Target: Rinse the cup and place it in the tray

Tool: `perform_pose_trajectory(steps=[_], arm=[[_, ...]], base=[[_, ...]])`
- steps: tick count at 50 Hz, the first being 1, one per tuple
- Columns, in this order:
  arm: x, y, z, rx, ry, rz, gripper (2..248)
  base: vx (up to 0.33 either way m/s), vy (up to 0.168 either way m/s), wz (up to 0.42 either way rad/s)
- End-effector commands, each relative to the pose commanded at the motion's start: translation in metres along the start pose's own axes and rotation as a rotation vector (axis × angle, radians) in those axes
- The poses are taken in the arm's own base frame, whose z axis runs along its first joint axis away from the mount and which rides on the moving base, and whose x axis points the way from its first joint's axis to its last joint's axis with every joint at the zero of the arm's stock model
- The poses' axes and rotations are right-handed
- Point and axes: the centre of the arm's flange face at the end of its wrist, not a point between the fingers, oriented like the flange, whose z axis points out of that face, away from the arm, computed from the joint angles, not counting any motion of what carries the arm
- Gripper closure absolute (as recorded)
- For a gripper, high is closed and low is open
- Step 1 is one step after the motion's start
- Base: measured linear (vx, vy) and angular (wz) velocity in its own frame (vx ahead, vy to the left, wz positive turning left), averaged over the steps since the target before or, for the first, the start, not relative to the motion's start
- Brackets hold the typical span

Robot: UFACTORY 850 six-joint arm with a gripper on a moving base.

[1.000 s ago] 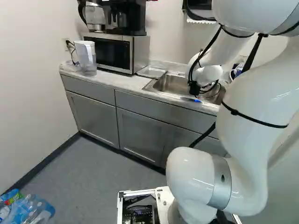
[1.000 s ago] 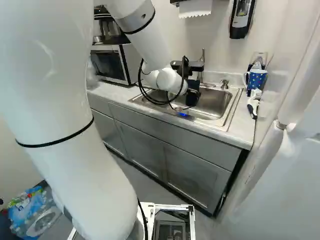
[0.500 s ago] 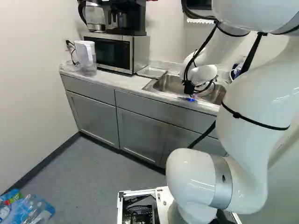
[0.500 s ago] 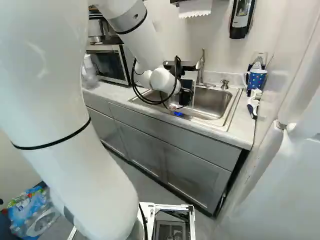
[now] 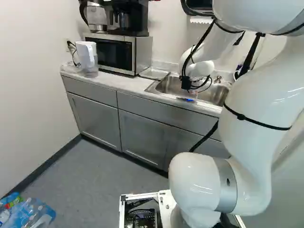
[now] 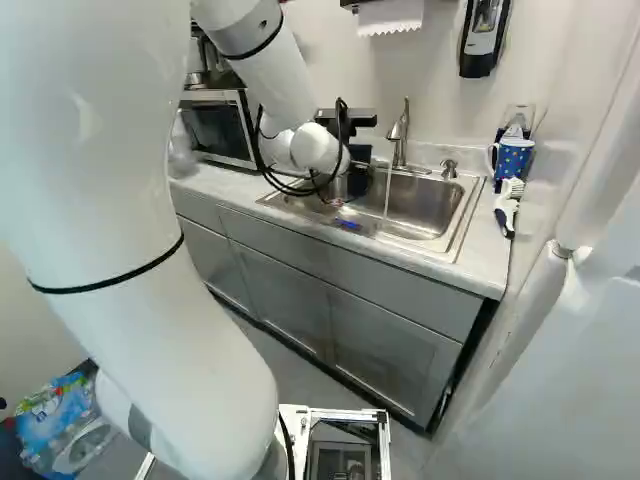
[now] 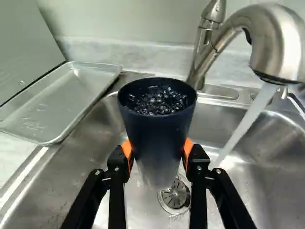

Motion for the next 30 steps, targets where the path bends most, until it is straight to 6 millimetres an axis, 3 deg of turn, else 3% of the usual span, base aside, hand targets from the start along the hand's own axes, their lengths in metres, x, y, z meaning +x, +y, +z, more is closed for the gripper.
perform_pose_trajectory(steps=[8,30], arm=[[0.011,-0.008,0.002,0.014,0.019,-0.007,129],[0.031,-0.009,-0.013,0.015,0.066,-0.007,129]], base=[[0.000,0.000,0.000],[0.000,0.000,0.000]])
